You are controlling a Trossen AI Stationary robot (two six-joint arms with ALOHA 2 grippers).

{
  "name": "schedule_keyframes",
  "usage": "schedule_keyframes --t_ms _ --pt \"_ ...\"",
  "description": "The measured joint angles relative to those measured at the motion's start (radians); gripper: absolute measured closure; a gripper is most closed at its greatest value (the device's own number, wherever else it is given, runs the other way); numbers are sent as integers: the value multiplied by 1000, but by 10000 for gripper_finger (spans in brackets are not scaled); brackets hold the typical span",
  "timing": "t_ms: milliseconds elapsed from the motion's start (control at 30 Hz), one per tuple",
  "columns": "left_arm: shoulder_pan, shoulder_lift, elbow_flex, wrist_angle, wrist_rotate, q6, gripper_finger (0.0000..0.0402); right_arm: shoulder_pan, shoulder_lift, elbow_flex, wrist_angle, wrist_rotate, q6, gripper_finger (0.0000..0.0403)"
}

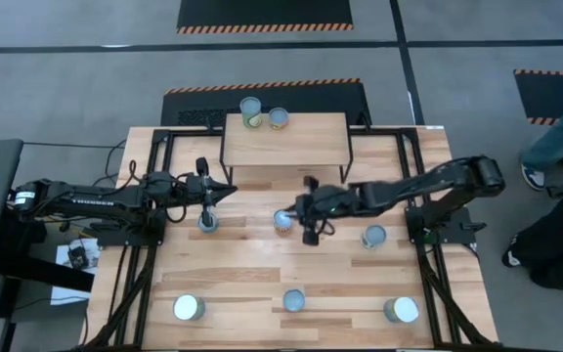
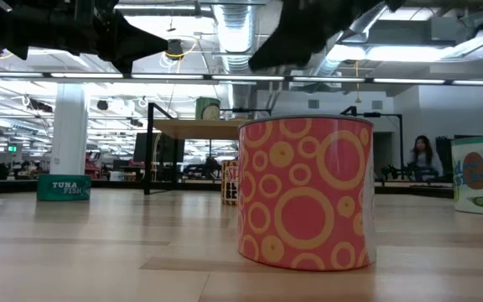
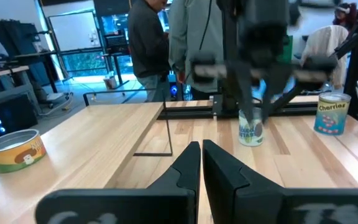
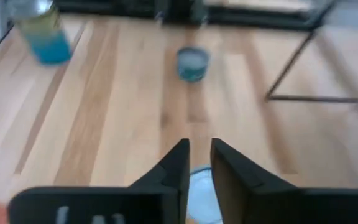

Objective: Pick and place cans onto a shelf
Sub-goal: Put the orange Black spicy can on the shelf

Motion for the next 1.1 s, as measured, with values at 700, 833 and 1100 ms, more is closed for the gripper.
schedule_keyframes --t_ms 700,833,1100 --pt "0 0 0 7 -2 4 393 -18 386 208 -245 -2 -67 236" --pt "0 0 0 7 -2 4 393 -26 405 218 -251 2 -69 279" --pt "0 0 0 8 -2 4 393 -25 381 216 -276 -9 -68 390"
